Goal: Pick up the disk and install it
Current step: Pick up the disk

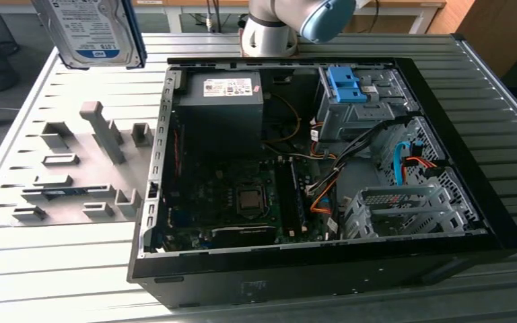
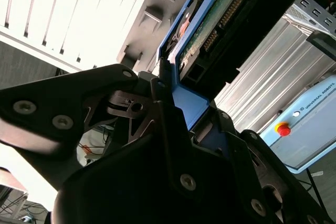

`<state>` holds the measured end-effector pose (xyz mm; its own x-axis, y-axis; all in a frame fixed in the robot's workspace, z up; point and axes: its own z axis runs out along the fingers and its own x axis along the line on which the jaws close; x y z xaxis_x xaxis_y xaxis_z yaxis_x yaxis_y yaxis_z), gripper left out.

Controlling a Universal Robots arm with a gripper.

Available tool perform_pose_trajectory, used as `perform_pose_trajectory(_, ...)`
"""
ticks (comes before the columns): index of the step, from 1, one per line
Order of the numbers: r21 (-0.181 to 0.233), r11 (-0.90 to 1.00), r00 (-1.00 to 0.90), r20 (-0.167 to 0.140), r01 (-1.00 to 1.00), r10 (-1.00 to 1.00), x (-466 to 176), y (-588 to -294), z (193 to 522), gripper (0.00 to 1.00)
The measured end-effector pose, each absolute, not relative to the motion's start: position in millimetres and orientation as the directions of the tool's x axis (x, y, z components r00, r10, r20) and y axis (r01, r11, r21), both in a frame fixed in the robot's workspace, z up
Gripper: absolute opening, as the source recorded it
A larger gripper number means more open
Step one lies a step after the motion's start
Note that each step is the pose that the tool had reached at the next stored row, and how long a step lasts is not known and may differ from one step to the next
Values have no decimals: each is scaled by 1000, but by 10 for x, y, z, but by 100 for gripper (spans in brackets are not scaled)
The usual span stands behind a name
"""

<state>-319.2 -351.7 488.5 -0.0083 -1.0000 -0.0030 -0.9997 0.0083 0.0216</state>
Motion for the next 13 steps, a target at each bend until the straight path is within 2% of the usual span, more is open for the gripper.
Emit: perform_pose_trajectory(13, 22, 8, -8, -3, -1000, -1000, -3143, -3517, 4885, 37)
